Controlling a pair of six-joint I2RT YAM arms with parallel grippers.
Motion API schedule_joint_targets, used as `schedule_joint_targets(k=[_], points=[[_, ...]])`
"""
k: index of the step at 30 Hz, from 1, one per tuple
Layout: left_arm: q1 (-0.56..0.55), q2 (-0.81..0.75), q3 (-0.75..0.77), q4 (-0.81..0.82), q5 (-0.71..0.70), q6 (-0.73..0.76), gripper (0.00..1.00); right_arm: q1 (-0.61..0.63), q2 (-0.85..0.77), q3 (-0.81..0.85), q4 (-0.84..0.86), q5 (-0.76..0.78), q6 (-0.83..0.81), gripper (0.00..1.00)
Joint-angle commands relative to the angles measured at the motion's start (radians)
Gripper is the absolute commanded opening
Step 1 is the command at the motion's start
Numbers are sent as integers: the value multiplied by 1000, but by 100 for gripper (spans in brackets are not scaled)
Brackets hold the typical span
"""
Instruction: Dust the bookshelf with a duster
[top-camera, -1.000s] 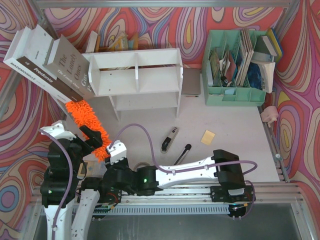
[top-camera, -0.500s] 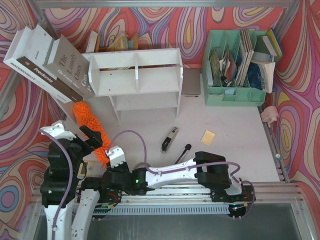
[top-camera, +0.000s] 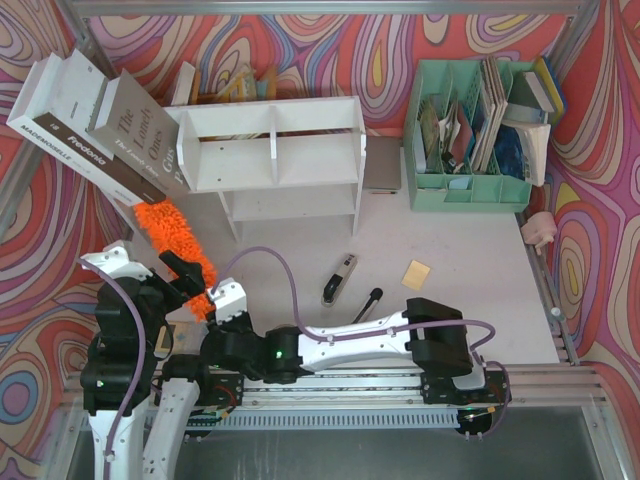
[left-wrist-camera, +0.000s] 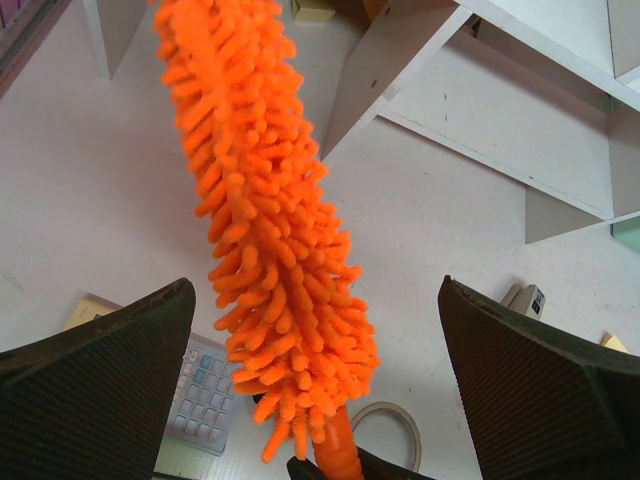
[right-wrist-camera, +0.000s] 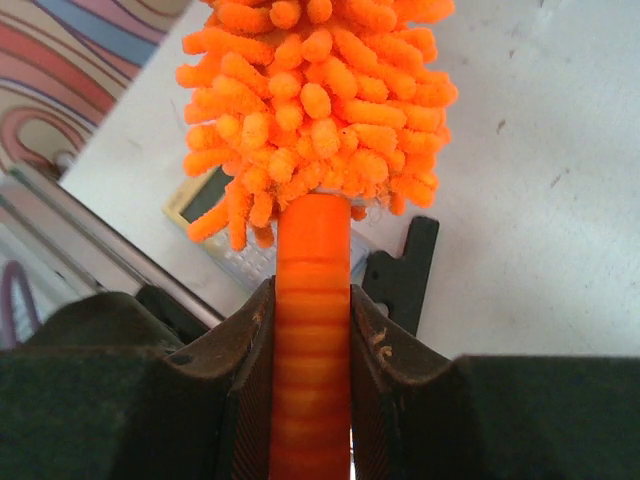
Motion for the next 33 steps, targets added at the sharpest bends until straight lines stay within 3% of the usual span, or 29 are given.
schedule_joint_targets(k=[1,8,13,27,33], points=[[4,-7,-10,4,-13,-4,98,-2,-65,47,116,64,-53,0],[4,-10,-10,4,-14,-4,98,-7,35,-5,35,-38,92,0],[4,-13,-10,3,-17,-5,98,-9,63,8,-41,-24,143,0],[4,-9,-10,4,-14,-6,98,-10,-104,-9,70,93,11,0],[4,-8,-10,4,-14,-6,98,-10,-101,-29,85,52,27,0]])
